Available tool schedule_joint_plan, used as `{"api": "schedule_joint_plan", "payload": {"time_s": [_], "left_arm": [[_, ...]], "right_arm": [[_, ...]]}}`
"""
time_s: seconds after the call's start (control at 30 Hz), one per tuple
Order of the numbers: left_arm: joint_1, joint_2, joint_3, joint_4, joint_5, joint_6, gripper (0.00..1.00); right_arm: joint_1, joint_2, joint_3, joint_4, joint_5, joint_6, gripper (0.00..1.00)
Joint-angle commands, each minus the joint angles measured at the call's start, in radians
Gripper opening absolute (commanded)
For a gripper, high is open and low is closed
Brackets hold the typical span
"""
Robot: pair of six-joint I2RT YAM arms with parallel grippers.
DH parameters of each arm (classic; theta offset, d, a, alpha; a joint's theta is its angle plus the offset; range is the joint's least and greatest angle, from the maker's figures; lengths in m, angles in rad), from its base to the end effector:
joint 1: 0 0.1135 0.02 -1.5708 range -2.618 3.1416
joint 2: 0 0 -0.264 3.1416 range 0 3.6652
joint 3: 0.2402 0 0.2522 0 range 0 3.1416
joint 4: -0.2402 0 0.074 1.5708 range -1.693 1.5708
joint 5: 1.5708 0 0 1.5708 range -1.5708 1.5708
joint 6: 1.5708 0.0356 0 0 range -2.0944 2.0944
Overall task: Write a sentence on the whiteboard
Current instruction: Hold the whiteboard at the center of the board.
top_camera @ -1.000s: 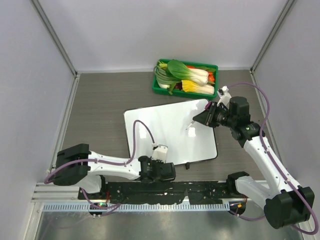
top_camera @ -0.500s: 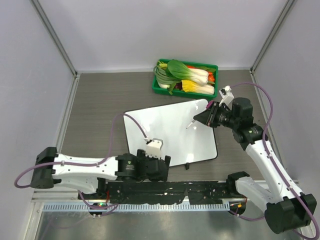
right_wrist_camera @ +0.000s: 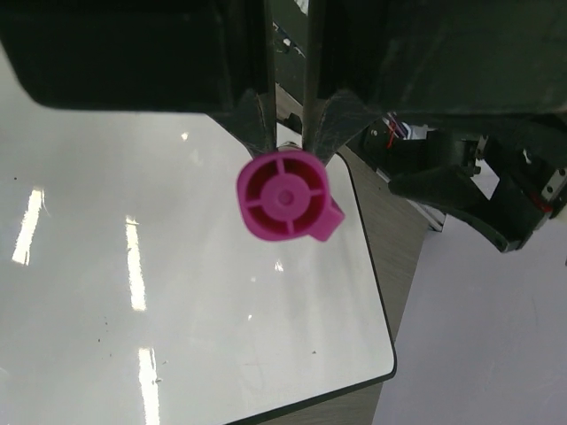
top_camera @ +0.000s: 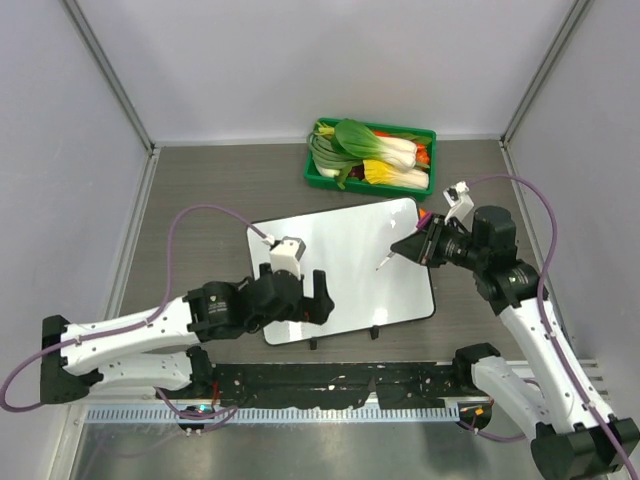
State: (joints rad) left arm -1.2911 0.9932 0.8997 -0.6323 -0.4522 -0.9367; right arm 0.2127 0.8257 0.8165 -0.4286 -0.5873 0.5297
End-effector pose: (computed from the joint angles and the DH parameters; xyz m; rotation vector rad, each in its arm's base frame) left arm 0.0714 -0.1924 0.3012 0.1707 2.2975 -0.6920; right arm 0.1721 0.0574 0.3214 -0.0658 2.0892 1.0520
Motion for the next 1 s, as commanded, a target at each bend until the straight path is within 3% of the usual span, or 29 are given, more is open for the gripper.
{"api": "schedule_joint_plan", "payload": {"time_s": [0.0,0.33,0.57,0.8,0.97], "left_arm": [[0.111,0.041,0.129,0.075,0.125,0.107,1.0],[0.462,0.131,0.332,-0.012,0.478,0.217,1.0],[0.657,0.075,0.257,-0.001,0.678,0.211,1.0],[0.773,0.044,0.251,-0.107,0.687,0.294,1.0],[0.785,-0.005,0.249,-0.109,0.661,0.364,1.0]], "right_arm": [[-0.004,-0.111,0.039,-0.11,0.035,-0.027,0.01],[-0.003,-0.292,0.07,-0.28,0.079,-0.01,0.01],[-0.003,-0.359,0.092,-0.386,0.106,-0.005,0.01],[-0.004,-0.382,0.085,-0.403,0.106,0.001,0.01],[-0.004,-0.39,0.059,-0.365,0.127,0.0,0.01]]}}
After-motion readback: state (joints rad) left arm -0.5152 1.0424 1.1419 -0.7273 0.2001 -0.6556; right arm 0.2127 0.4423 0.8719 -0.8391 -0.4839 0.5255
